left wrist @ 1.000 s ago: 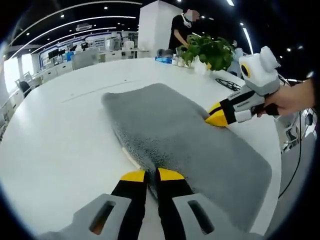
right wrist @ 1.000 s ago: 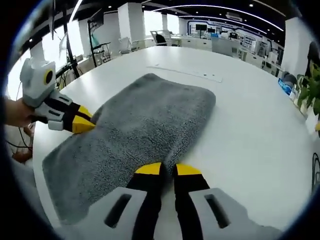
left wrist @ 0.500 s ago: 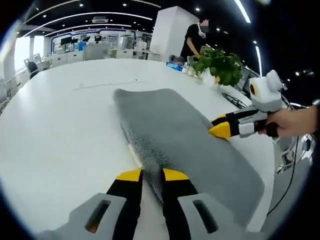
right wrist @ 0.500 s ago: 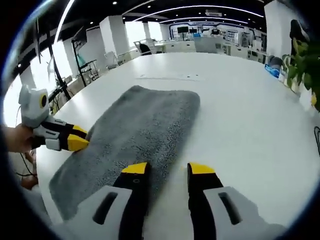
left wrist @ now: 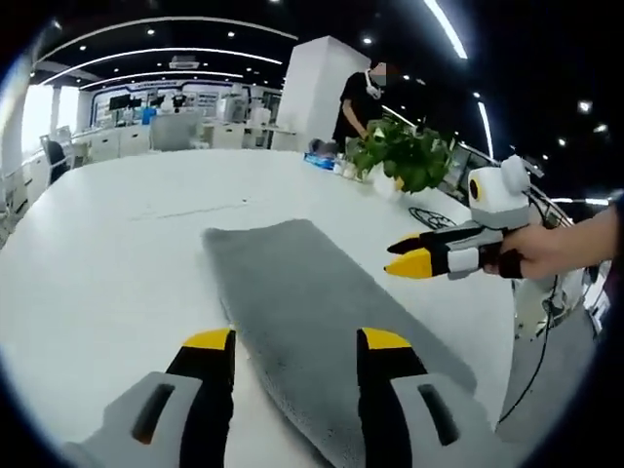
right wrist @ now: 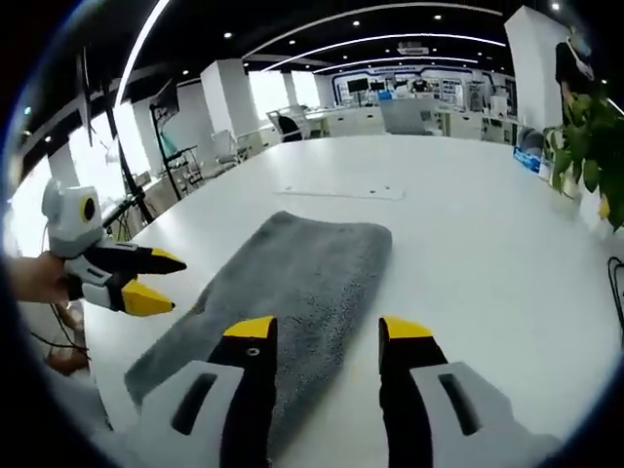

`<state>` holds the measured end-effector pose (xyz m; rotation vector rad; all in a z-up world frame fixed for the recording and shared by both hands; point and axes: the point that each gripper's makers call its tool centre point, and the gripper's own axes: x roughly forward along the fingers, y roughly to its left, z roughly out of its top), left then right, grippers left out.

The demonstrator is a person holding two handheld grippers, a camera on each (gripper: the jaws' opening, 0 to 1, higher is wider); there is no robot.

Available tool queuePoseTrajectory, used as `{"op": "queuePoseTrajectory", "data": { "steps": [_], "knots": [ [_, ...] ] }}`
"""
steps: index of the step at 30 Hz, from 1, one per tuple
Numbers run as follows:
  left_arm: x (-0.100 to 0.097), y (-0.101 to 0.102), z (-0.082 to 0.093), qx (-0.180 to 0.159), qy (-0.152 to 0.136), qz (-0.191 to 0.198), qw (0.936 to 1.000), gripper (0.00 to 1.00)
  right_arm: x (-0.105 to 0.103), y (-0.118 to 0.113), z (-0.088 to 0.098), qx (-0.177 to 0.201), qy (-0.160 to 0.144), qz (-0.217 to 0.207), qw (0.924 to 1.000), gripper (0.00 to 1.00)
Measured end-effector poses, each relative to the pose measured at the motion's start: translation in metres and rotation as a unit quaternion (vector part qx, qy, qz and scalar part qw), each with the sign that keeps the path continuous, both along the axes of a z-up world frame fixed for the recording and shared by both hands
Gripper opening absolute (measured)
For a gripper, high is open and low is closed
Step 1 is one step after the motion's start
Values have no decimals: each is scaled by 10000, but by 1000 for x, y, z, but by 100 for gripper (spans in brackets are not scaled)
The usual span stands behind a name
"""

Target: Fold the towel on the table until its edges align and the towel forms a compact rectangular stack.

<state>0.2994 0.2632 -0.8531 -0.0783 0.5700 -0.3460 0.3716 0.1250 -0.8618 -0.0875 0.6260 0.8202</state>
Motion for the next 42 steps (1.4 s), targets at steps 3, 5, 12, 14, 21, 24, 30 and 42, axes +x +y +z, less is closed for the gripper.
{"op": "queuePoseTrajectory", "data": {
  "steps": [3, 5, 12, 14, 21, 24, 30, 42],
  "knots": [
    [-10, 0, 8, 108, -36, -113, 9999, 55, -12, -1, 6, -86, -80, 224, 9997, 41],
    [-17, 1, 12, 123, -73, -144, 9998, 56, -19, -2, 7, -178, -72, 416, 9990, 42],
    [-51, -3, 7, 205, 7, -312, 9993, 58, -45, -6, 10, -250, -80, 792, 9965, 41],
    [-57, -7, 4, 255, 77, -402, 9988, 58, -51, -6, 10, -295, -97, 910, 9954, 41],
    [-76, -29, 6, 333, 41, -644, 9974, 58, -77, -5, 7, -403, -124, 1230, 9915, 41],
    [-85, -41, 4, 619, 35, -1064, 9924, 58, -90, -4, 8, -447, -188, 1403, 9889, 40],
    [-100, -60, -5, 937, 98, -1656, 9817, 57, -112, -8, 9, -456, -201, 1629, 9854, 39],
    [-117, -80, -29, 1310, 397, -2287, 9638, 56, -145, -12, -9, -704, -153, 2080, 9755, 37]
  ]
}}
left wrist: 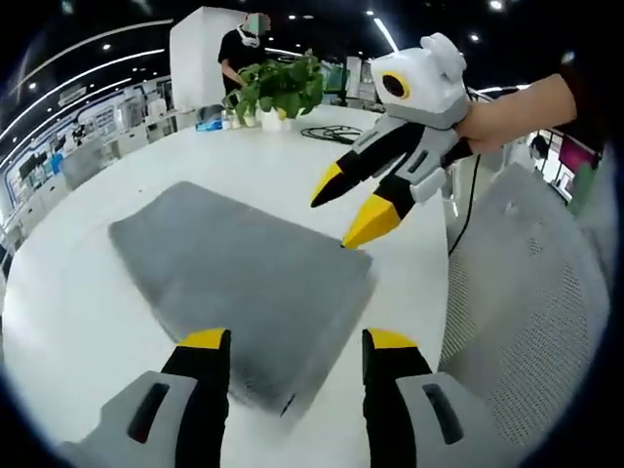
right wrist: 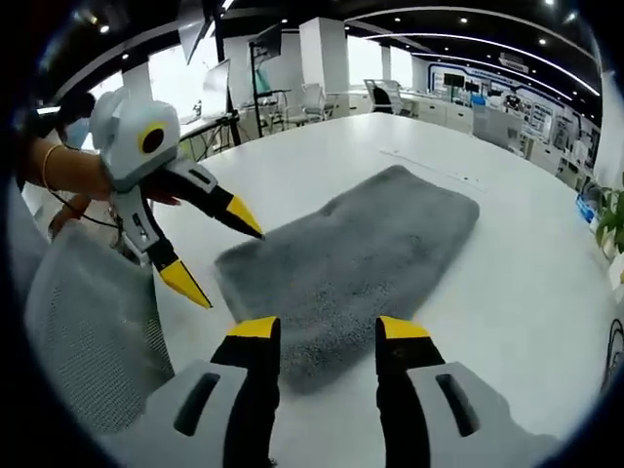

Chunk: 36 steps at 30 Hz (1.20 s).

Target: Fold the towel on the table until its edges align and the towel forms a compact rectangular stack.

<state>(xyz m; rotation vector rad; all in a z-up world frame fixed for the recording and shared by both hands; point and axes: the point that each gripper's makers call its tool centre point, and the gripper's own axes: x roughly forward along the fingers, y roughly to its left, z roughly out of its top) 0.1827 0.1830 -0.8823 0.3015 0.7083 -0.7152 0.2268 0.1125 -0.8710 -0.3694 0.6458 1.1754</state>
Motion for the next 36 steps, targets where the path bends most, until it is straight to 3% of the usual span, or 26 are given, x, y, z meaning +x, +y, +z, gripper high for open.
{"op": "queuePoseTrajectory", "data": {
  "steps": [3, 7, 11, 16, 25, 30, 33, 36],
  "knots": [
    [-2, -2, -4, 159, 38, -99, 9998, 53, -7, 2, -5, -78, -3, 214, 9997, 34],
    [-8, 4, -14, 715, -55, -451, 9964, 45, -17, 5, -12, -217, -114, 520, 9983, 30],
    [-12, 8, -23, 852, -36, -508, 9951, 39, -22, 6, -24, -442, -264, 889, 9947, 28],
    [-13, 11, -33, 942, 44, -559, 9940, 33, -32, 5, -40, -687, -337, 1226, 9895, 25],
    [-10, 11, -39, 915, 167, -620, 9937, 30, -33, 1, -61, -858, -438, 1317, 9866, 25],
    [-5, 15, -39, 884, 80, -524, 9947, 23, -31, 0, -59, -762, -493, 1171, 9890, 22],
    [-4, 15, -38, 894, 75, -538, 9945, 21, -29, 1, -60, -766, -843, 1387, 9838, 22],
    [-4, 14, -38, 948, 65, -593, 9937, 20, -30, 0, -59, -684, -705, 1180, 9881, 21]
  ]
}}
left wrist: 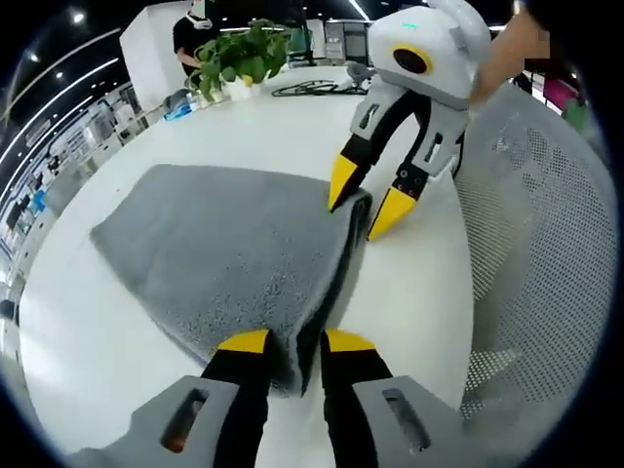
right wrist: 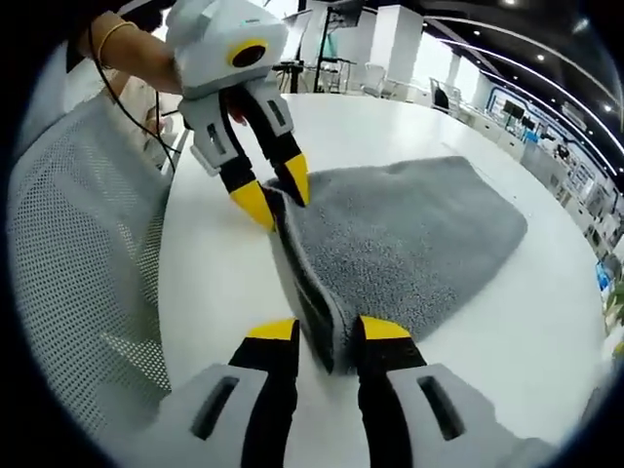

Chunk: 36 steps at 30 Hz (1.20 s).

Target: Fold the towel on the table until its edges align and the towel forms a compact rectangular stack.

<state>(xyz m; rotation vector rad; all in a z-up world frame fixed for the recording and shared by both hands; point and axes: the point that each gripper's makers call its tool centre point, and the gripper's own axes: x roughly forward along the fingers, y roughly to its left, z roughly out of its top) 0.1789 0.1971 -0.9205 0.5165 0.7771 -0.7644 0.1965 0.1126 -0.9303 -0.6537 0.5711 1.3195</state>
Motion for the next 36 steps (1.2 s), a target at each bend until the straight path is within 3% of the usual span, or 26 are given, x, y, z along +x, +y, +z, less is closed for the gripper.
{"op": "queuePoseTrajectory", "data": {
  "steps": [11, 16, 25, 30, 36],
  "knots": [
    [1, -1, 0, 161, -71, -57, 9998, 15, 8, 2, 4, 10, -155, -271, 9995, 9],
    [5, 0, -1, 200, -74, -94, 9997, 11, 13, 3, 5, 52, 96, -446, 9989, 6],
    [9, -1, 1, -42, 303, -23, 9995, 6, 18, 4, 6, 135, 659, -695, 9953, 5],
    [7, -3, 3, 183, 197, -322, 9991, 5, 17, 3, 8, 46, 792, -723, 9942, 4],
    [7, -2, 6, 125, 216, -265, 9993, 5, 13, 2, 14, 41, 876, -695, 9937, 4]
  ]
}}
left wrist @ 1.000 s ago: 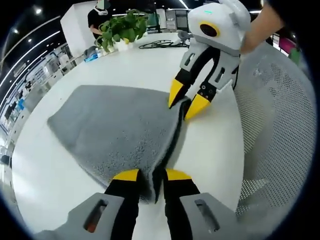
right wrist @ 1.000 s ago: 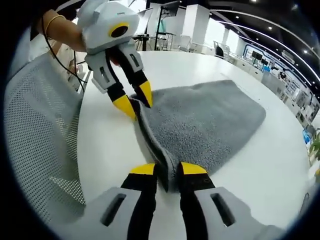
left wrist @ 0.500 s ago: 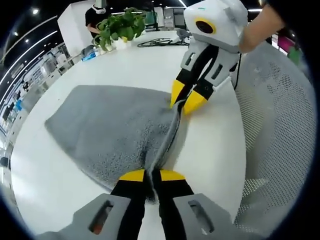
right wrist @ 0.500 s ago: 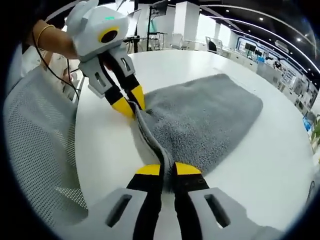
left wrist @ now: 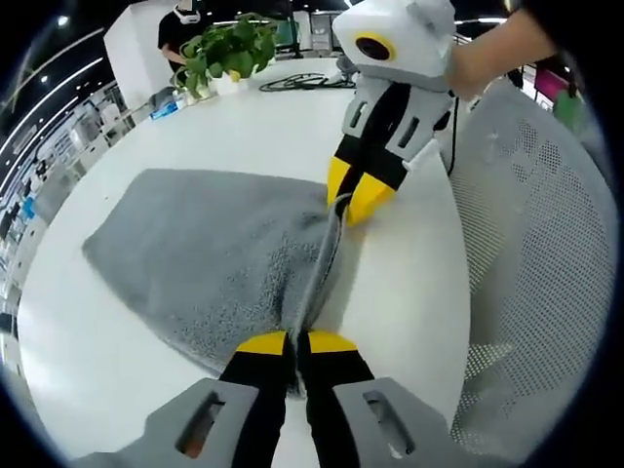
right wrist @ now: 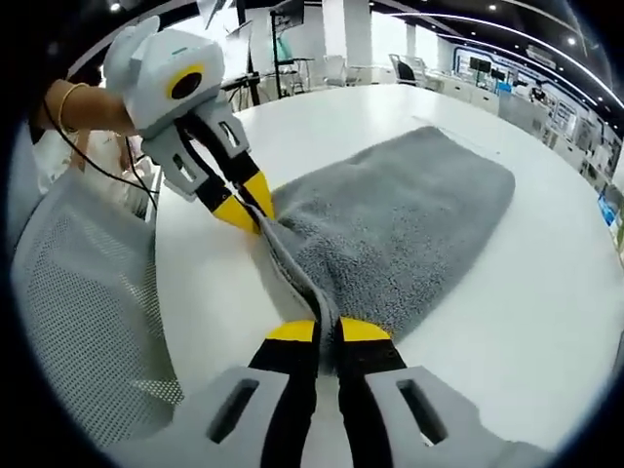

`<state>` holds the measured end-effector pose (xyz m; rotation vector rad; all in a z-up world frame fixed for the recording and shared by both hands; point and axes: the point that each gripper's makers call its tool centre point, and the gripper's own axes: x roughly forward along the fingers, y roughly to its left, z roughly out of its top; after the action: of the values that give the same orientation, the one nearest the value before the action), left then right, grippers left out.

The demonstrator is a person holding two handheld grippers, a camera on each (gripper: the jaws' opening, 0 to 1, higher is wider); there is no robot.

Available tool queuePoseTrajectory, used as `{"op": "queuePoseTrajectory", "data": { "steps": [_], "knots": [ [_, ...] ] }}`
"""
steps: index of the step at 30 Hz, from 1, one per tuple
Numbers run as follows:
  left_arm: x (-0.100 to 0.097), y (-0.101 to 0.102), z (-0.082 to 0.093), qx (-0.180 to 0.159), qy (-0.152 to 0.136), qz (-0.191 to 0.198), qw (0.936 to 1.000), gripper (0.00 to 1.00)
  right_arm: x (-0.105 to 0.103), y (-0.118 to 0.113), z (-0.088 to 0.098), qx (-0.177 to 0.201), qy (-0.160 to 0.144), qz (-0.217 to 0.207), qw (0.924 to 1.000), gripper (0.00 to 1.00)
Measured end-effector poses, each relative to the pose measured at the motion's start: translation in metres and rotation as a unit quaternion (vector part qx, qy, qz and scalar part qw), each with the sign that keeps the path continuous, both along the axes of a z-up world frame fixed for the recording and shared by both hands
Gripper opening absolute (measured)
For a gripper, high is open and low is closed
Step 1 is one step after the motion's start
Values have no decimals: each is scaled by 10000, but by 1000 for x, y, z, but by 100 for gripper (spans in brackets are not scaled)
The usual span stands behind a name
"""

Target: Fold the towel on the table until its edges align and the towel forms a compact rectangular stack.

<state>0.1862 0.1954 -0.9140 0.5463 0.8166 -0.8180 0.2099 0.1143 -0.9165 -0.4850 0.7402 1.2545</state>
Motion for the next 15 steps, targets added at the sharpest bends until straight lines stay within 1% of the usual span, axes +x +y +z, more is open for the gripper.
{"op": "queuePoseTrajectory", "data": {
  "steps": [2, 5, 10, 11, 15],
  "knots": [
    [-4, -1, 2, 39, -19, -154, 9999, 5, -2, 0, 3, 0, 103, 49, 9999, 4],
    [-7, 0, 5, 91, -44, -210, 9997, 5, -6, -1, 9, 58, 202, 57, 9998, 4],
    [-14, -3, 17, 75, -81, -298, 9995, 5, -14, -4, 17, 116, 317, 36, 9994, 4],
    [-16, -3, 20, 95, -85, -310, 9994, 5, -16, -4, 21, 157, 346, 27, 9993, 4],
    [-21, -4, 28, 26, -83, -294, 9995, 5, -24, -7, 31, 192, 313, 71, 9993, 4]
  ]
}}
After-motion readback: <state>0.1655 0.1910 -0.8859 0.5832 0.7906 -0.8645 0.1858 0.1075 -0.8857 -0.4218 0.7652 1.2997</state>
